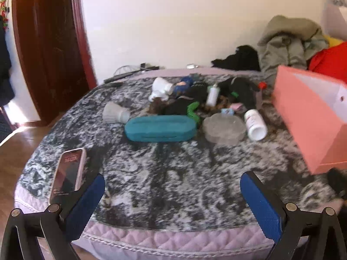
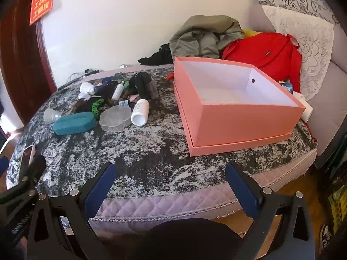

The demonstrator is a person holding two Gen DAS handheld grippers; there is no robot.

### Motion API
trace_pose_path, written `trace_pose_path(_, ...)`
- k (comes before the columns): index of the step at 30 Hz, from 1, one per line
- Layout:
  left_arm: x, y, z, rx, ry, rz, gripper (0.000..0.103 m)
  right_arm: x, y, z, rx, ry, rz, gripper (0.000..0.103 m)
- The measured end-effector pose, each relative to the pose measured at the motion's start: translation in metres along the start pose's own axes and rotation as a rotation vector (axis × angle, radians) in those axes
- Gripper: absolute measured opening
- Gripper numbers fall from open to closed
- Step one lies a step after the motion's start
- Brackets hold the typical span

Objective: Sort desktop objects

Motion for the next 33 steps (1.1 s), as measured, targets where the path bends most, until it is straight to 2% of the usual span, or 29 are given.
trace_pose_path(8,0.007,0.002,0.010,0.006,-0.001,0.003,0.103,0.004,0.014,0.014,0.000,0.018,-0.023,0.102)
trace_pose_path(11,0.003,-0.007,0.022,-0.004,0.034,0.031,0.103,0.004,0.015,0.010,-0.008,0.013,-0.022,0.102)
trace_pose_path(14,0.004,-0.003,0.027,-0.005,0.049,0.007,0.103,0.005,0.017,0.012,-0.010,0.018,-0.024,0.102)
trace_pose_path(19,0.007,0.012,0.032,-0.056,0.074,-0.043,0.103,0.006,0.022,0.013,-0.005,0.016,-0.033,0.102)
trace_pose_path(26,0.007,0.015,0.029,-0.082,0.051,-0.033,0.103,0.005,0.023,0.014,-0.006,0.017,-0.037,0.102)
trace_pose_path(33,0.007,0.022,0.032,-0.082,0.065,-0.052,0.103,0.006,0.023,0.016,-0.010,0.019,-0.038,0.102)
Point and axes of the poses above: each gripper's, at about its wrist camera, not at the fingertips, and z roughly the way its jaws point, y to its left, x to its underside, the point moved 5 cm from there along z, roughly the way its jaws point, and after that the axes turned 7 degrees about z, right-handed, at the moved point
